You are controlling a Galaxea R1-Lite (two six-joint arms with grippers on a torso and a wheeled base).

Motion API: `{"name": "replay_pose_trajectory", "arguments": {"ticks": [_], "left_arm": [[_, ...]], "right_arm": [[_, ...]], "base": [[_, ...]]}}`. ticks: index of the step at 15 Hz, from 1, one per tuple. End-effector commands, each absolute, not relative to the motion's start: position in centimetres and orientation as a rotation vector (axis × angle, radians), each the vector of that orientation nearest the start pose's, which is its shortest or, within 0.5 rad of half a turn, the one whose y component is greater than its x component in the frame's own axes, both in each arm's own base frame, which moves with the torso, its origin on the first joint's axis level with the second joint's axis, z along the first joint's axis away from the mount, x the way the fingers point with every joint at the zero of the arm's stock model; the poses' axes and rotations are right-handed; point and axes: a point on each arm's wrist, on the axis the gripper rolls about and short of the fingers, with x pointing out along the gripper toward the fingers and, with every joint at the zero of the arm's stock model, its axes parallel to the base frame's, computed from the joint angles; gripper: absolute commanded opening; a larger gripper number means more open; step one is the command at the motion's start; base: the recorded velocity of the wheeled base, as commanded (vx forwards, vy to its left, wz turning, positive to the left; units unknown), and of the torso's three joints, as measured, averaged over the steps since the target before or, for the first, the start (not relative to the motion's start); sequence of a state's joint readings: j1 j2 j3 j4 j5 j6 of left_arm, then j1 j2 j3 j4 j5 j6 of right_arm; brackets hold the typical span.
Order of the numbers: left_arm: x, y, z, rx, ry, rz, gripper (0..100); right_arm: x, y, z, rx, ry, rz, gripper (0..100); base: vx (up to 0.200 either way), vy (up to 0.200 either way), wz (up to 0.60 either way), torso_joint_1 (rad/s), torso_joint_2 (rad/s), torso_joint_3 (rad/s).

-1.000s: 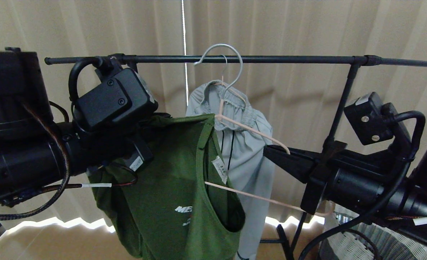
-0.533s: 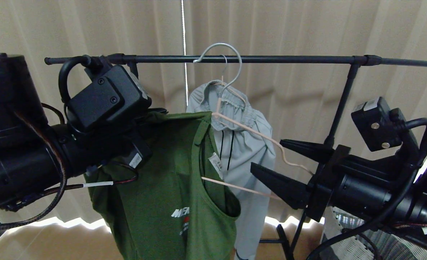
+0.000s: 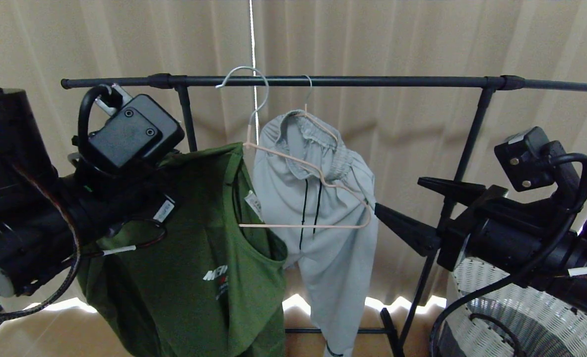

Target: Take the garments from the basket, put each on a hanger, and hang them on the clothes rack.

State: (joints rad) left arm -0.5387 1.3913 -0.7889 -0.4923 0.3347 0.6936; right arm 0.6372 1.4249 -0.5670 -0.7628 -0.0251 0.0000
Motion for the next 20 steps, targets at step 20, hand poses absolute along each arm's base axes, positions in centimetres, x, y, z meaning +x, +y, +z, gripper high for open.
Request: {"name": "replay_pose_trajectory", "arguments": {"ticks": [20], "left_arm": [[17.6, -14.2, 29.6, 0.317, -0.220, -0.466, 0]], "right_arm": [[18.5, 16.7, 18.1, 0.039, 0.098, 0.715, 100]], "base": [[0.000, 0.000, 0.00, 0.000, 0.00, 0.000]]}}
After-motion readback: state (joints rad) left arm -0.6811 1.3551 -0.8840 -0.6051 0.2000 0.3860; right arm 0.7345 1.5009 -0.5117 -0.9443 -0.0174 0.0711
